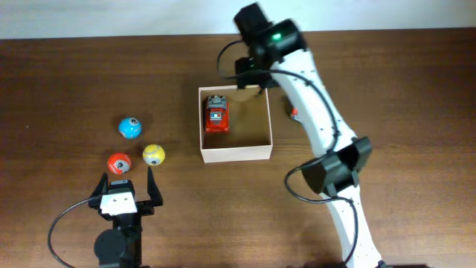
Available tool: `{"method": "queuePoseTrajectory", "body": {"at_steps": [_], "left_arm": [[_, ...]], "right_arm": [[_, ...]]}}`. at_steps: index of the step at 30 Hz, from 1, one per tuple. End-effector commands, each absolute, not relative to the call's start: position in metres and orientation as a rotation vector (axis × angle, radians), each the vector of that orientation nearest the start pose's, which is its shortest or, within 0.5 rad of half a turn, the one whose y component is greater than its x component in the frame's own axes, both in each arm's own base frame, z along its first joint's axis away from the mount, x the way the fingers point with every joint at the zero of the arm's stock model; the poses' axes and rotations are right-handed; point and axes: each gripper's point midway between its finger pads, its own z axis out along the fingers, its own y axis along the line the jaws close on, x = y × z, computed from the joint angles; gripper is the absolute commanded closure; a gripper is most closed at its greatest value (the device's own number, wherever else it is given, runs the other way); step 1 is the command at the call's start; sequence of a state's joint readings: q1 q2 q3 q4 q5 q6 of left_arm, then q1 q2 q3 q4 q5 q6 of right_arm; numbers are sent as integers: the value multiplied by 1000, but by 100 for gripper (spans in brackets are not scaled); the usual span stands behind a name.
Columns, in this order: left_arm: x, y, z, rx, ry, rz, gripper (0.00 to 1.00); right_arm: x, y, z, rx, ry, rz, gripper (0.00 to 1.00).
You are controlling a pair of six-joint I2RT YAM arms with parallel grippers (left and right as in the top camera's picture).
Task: Pack container
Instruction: 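Raise the right gripper out of the box and move right, then lower the right gripper and grasp the red fire truck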
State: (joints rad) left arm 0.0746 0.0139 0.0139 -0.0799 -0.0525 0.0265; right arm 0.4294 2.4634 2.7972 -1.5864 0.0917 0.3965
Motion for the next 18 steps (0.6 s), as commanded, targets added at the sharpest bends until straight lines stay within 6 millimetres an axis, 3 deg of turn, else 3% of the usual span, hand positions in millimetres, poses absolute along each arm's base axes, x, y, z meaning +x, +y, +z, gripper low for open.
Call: {"method": "queuePoseTrajectory", "body": {"at_steps": [1, 4, 9, 18], "left_arm": [[244, 27, 157, -62, 1649, 127, 1], [244, 27, 157, -62, 1648, 127, 1], [244, 27, 157, -62, 1649, 127, 1], [244, 27, 157, -62, 1649, 127, 1]], "right_arm": [[484, 147, 212, 112, 2749, -15, 11], [485, 105, 205, 293, 2779, -68, 9], [490, 64, 198, 492, 2779, -75, 10], [495, 61, 160, 614, 2850, -26, 9]]}}
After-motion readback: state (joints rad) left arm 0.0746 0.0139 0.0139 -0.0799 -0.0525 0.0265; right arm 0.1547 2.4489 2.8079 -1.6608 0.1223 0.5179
